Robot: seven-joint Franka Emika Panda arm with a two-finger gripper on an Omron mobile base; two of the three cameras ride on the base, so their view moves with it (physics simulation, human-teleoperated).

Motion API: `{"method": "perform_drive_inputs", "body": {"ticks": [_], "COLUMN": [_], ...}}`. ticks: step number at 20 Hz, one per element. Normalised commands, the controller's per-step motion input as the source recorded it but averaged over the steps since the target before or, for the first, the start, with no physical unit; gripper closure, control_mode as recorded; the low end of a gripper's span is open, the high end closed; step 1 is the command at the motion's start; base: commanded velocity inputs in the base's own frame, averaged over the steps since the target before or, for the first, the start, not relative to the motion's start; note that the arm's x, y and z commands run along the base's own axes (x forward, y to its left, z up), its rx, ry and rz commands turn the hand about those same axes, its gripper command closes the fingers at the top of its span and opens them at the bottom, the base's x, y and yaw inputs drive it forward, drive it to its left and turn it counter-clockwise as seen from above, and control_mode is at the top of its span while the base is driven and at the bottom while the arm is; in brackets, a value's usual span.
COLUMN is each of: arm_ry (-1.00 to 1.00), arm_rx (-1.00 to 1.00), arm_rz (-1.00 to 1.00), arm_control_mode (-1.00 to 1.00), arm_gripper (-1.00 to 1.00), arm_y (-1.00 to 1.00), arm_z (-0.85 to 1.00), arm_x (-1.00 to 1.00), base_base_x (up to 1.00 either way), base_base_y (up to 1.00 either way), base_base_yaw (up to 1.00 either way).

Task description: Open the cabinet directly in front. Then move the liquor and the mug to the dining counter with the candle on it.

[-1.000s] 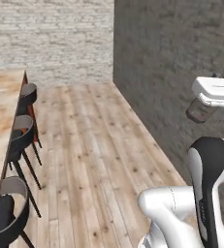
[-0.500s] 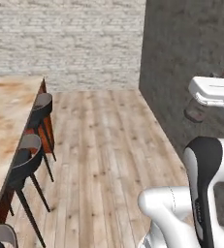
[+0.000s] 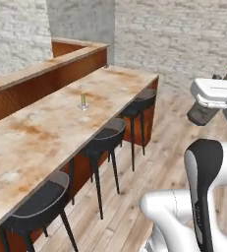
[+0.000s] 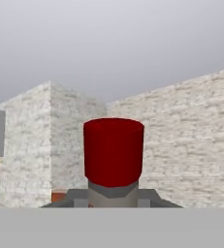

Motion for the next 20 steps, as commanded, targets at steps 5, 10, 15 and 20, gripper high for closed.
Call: {"method": "perform_drive_inputs", "body": {"ticks": [5,10,15,20], "arm_ry": [0.0,0.0,0.0,0.0], "arm_rx": [0.0,0.0,0.0,0.0], "arm_rz": [0.0,0.0,0.0,0.0], "arm_control_mode": [1.0,1.0,1.0,1.0], "arm_gripper": [1.0,1.0,1.0,1.0], "arm_y": [0.0,0.0,0.0,0.0], "arm_z": [0.0,0.0,0.0,0.0], "arm_x": [0.0,0.0,0.0,0.0], "base_base_x": [-0.07,0.0,0.06,0.1], "base_base_y": [-0.18,-0.76,-0.74,-0.89], "base_base_yaw": [0.94,0.71,0.45,0.16]}}
